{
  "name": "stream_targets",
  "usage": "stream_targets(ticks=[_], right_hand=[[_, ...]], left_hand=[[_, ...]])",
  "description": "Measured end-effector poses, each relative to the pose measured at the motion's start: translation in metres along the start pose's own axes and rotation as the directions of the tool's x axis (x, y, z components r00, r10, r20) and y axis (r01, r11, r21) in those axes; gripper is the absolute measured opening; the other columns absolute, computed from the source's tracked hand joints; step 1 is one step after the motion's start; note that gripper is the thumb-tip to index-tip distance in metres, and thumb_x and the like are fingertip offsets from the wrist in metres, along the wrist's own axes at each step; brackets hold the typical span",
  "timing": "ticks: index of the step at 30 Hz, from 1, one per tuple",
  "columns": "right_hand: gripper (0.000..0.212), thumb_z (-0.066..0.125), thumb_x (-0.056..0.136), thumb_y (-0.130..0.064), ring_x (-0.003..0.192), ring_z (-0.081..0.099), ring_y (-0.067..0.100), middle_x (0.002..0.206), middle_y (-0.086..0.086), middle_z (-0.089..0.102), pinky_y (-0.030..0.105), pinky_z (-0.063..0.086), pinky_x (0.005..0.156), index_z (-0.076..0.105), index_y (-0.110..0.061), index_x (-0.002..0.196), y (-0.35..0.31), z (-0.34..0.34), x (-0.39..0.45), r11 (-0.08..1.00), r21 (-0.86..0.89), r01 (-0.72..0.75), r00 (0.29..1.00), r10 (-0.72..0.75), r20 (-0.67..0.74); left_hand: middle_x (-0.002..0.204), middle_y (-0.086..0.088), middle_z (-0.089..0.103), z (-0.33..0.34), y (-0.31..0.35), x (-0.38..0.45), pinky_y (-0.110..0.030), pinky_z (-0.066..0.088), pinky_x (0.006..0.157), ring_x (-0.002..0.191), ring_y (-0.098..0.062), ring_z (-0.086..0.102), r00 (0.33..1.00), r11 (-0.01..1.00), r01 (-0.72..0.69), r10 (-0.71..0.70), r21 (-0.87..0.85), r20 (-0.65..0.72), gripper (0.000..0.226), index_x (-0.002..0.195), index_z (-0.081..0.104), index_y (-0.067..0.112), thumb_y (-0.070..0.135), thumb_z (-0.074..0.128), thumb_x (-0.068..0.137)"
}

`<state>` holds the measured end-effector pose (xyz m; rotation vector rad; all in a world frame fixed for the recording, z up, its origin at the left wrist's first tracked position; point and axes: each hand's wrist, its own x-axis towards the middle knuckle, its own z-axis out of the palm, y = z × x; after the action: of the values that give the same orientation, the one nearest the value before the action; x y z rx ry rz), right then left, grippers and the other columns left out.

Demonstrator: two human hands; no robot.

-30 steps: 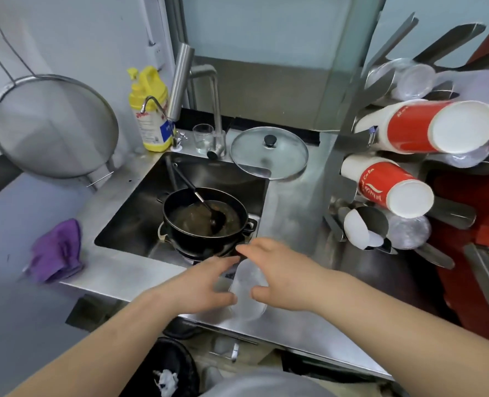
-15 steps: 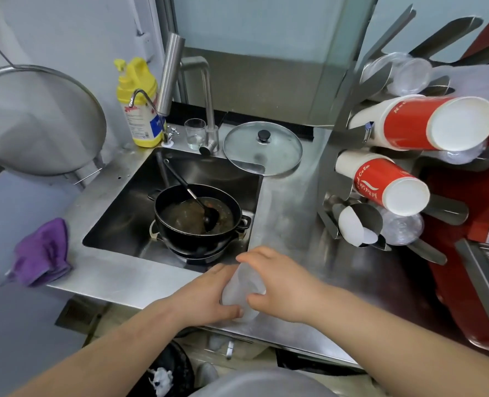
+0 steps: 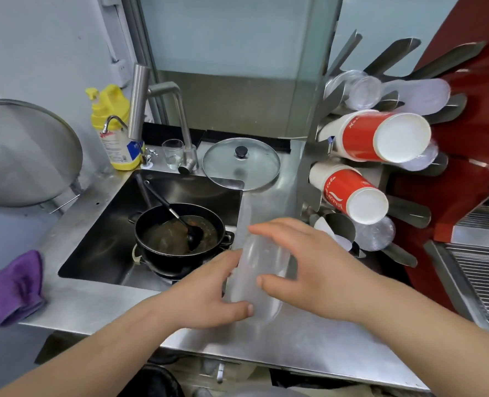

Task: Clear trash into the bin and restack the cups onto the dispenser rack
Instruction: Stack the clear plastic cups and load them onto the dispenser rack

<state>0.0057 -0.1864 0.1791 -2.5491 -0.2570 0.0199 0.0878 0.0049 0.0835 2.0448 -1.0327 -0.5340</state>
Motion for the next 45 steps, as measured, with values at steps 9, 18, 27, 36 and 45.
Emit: stream_targets(ticks=[9,18,27,36,45], right_hand=[[0.064,0.064,0.072,-0.052,0.116,0.047,-0.007,0.122,-0.024,0.053,0.012,0.039,0.095,0.046,-0.040,0.132,-0.022,-0.100,-0.019,0.985,-0.121,0.120,0.958,-0.147,-0.248],[0.054,0.065,0.069,-0.051,0.116,0.056,-0.002,0.120,-0.021,0.060,0.025,0.051,0.091,0.051,-0.047,0.121,-0.043,-0.218,-0.031,0.969,-0.052,0.243,0.820,-0.234,-0.522],[0.053,0.073,0.070,-0.045,0.114,0.053,-0.008,0.117,-0.026,0.057,0.018,0.051,0.091,0.050,-0.047,0.118,-0.038,-0.298,-0.048,0.956,-0.251,0.150,0.681,-0.284,-0.675],[0.059,0.076,0.072,-0.029,0.112,0.045,-0.003,0.122,-0.009,0.057,0.001,0.027,0.095,0.055,-0.025,0.127,0.013,-0.310,-0.032,0.863,-0.500,-0.072,0.692,-0.318,-0.648],[0.064,0.066,0.073,-0.018,0.122,0.042,0.006,0.129,-0.012,0.045,0.021,0.036,0.104,0.047,-0.034,0.133,0.059,-0.274,-0.022,0.916,-0.378,-0.130,0.675,-0.198,-0.711]], left_hand=[[0.136,0.021,0.049,-0.048,0.089,0.038,-0.019,0.044,0.098,0.122,0.000,0.051,0.945,0.942,-0.308,0.319,0.130,-0.071,0.074,0.144,0.033,0.033,0.050,0.064,0.079],[0.137,0.017,0.053,-0.125,0.214,0.101,-0.033,0.051,0.096,0.125,-0.009,0.056,0.777,0.773,-0.592,0.623,0.226,-0.094,0.069,0.144,0.034,0.031,0.044,0.063,0.082],[0.129,0.021,0.054,-0.161,0.306,0.172,-0.036,0.051,0.093,0.118,-0.007,0.055,0.697,0.630,-0.648,0.717,0.427,-0.001,0.066,0.137,0.037,0.041,0.051,0.062,0.078],[0.114,0.036,0.047,-0.142,0.330,0.246,-0.016,0.046,0.087,0.109,0.012,0.048,0.729,0.628,-0.612,0.683,0.481,0.036,0.055,0.118,0.038,0.054,0.039,0.072,0.078],[0.121,0.021,0.054,-0.104,0.296,0.297,-0.020,0.046,0.093,0.115,-0.001,0.054,0.705,0.621,-0.666,0.705,0.413,0.076,0.057,0.122,0.045,0.046,0.039,0.073,0.073]])
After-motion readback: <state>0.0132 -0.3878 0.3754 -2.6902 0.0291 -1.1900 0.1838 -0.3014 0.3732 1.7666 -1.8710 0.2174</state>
